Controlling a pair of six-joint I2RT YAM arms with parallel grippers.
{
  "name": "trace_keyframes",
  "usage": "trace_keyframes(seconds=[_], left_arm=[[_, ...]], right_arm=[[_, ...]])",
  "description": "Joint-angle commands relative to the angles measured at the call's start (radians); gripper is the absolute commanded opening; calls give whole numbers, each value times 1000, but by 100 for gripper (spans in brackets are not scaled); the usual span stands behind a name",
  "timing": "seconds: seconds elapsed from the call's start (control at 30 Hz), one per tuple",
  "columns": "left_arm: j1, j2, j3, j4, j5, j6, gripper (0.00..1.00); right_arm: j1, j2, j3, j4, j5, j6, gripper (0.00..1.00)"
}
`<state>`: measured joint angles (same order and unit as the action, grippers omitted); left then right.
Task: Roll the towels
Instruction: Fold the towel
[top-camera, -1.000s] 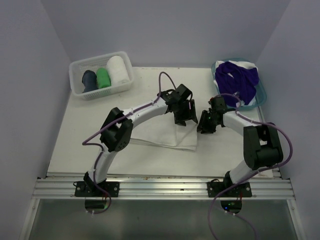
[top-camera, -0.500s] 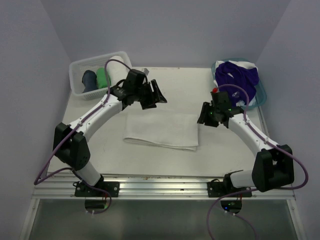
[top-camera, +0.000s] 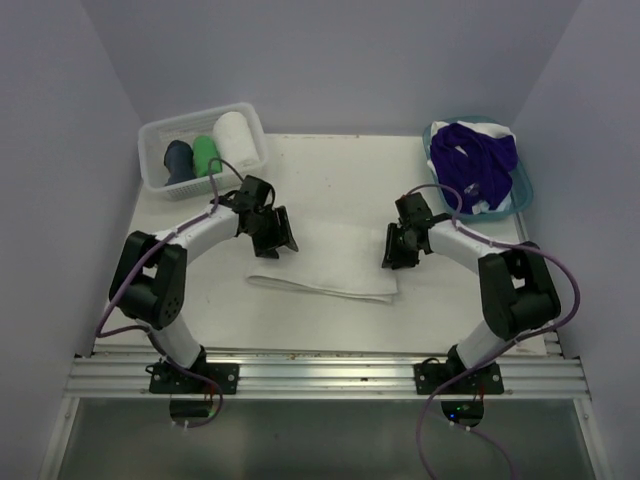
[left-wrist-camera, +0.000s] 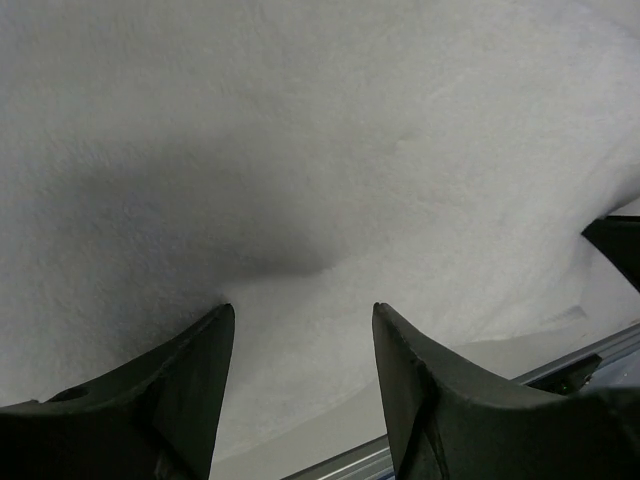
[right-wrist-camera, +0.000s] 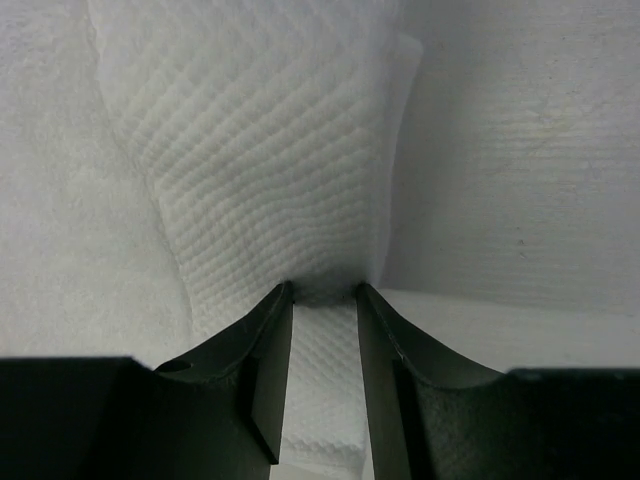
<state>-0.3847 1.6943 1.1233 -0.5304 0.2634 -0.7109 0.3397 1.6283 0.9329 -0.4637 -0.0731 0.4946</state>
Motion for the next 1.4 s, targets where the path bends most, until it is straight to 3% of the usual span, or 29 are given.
trace_keyframes(seconds=[0.0,0.2,0.33,0.57,0.8,0.93,1.03,1.13,1.23,1.37], left_arm=[[3,30,19,-6,48,97,60],[10,-85,96,-132,-29,146,62],[38,-127,35,-131,-50,166,62],[93,-15,-166,24,11,177,56],[110,-60,-284,40,-4,147,55],[87,-186,-393,29,23,71,55],[-8,-283,-415,-2,16,-13,56],[-130,-318,-352,-38,23,-65,57],[-186,-335,-248,-81,19,-59,58],[-183,-341,-111,-143,-52,-12,61]], right_arm=[[8,-65,3,-36,12,-1,36],[36,-200,44,-113,70,-7,38],[88,-226,11,-104,41,16,38],[117,-125,-132,-12,2,74,37],[113,-15,-88,-38,70,91,38],[76,97,26,-43,128,81,38],[39,250,253,-65,156,42,37],[18,427,450,-110,182,15,36],[16,536,781,-156,122,-45,38],[24,474,831,-144,79,-54,42]])
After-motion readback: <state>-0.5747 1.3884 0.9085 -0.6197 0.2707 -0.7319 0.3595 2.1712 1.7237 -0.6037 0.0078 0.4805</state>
